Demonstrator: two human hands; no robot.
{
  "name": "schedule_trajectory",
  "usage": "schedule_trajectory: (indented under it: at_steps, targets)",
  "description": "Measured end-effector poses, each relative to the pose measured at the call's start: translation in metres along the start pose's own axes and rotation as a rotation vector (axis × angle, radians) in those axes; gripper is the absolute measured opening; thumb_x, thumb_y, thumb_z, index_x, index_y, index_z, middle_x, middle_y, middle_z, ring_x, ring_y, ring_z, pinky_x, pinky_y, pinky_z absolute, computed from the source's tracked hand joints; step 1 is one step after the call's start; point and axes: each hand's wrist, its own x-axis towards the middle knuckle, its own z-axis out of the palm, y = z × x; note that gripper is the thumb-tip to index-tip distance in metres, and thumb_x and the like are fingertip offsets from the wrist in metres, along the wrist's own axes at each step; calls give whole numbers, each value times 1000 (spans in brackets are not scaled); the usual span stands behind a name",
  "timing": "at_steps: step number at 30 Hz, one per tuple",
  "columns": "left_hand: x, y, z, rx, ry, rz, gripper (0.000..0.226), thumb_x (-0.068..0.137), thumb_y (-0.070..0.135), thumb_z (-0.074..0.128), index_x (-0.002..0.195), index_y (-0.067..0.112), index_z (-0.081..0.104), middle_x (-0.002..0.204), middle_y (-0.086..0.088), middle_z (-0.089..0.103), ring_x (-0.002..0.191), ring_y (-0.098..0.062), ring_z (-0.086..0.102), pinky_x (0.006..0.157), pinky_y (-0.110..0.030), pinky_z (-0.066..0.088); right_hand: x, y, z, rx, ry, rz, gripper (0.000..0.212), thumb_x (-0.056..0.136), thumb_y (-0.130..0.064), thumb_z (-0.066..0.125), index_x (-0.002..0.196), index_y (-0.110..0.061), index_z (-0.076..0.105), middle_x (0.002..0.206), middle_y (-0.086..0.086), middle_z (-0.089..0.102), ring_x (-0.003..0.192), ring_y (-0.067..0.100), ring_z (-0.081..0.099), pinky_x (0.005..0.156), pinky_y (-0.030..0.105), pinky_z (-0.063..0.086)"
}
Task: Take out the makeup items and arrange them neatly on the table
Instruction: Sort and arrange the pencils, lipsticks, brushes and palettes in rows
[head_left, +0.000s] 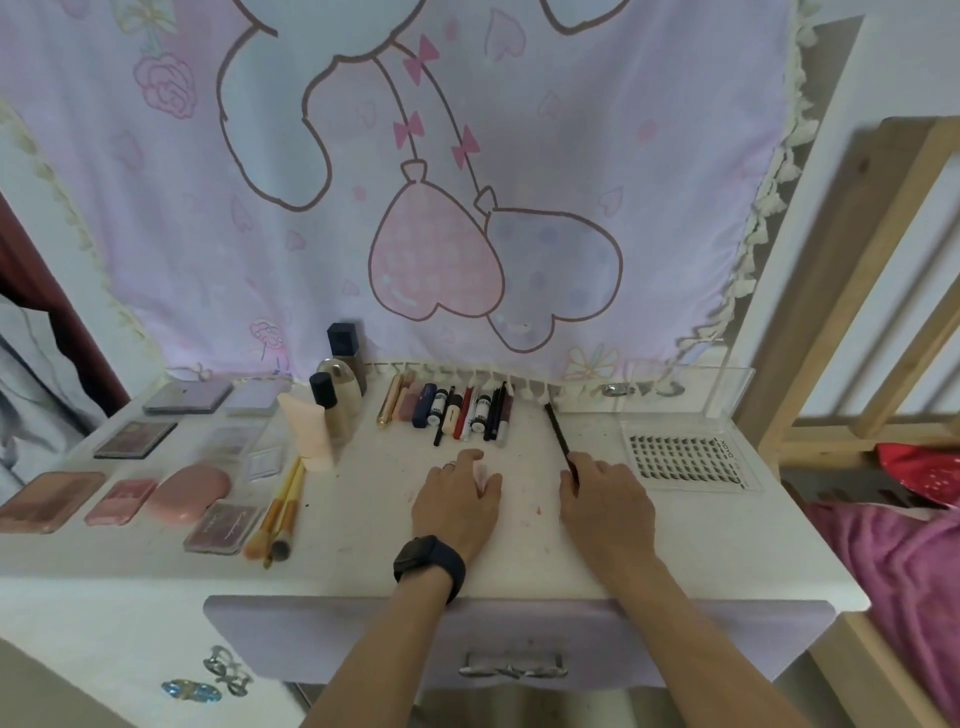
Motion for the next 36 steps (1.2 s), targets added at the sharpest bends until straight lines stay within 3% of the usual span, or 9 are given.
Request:
schedule_trajectory:
  at_steps: [5,11,15,18,22,27,33,36]
  targets:
    - [-1,0,0,9,35,63,30,96,52,50,121,37,56,78,15,53,92,-13,53,67,-29,39,7,1,10,-13,-110,-9,30,101,-34,48,114,-17,69,104,2,62,98,21,50,79,31,43]
    - [-2,-5,2,-21,-10,108,34,92,31,54,123,35,64,82,16,56,92,-14,52,75,-29,45,5,11,6,125,-192,-15,37,98,-29,55,131,-16,65,114,6,64,106,26,52,93,32,41]
    - [1,-9,4,-48,-15,125,26,95,30,56,116,34,70,92,12,59,92,-13,54,73,-22,40,8,16,4,263,-200,1,33,99,-25,59,131,-17,68,118,3,65,106,26,55,89,27,39]
    - [5,-10,6,-70,-13,109,25,96,26,57,116,30,72,104,9,51,92,-9,52,76,-16,38,13,17,5,306,-205,8,32,99,-24,59,129,-18,69,119,3,66,106,24,58,91,27,40]
    - [12,-5,6,-14,-36,161,26,100,27,55,121,26,71,112,6,53,94,-9,50,84,-19,39,15,21,6,341,-193,22,34,96,-25,64,128,-19,69,118,2,68,104,22,60,89,22,37]
    - [27,14,9,37,-112,222,28,102,27,52,123,27,70,113,1,62,101,-17,58,84,-19,40,17,24,9,368,-195,29,34,96,-23,63,130,-20,68,120,0,69,106,19,58,88,19,34]
    - [35,32,16,-47,-187,193,22,97,31,59,117,32,68,101,11,67,91,-8,57,88,-32,52,20,26,11,366,-203,52,30,98,-29,62,127,-27,69,120,-6,71,104,16,61,87,21,37]
    - [38,33,20,-15,-167,196,20,96,34,59,113,32,70,108,9,62,92,-8,54,83,-27,48,21,27,12,381,-210,73,30,98,-32,61,127,-31,69,119,-10,71,105,15,60,87,23,39]
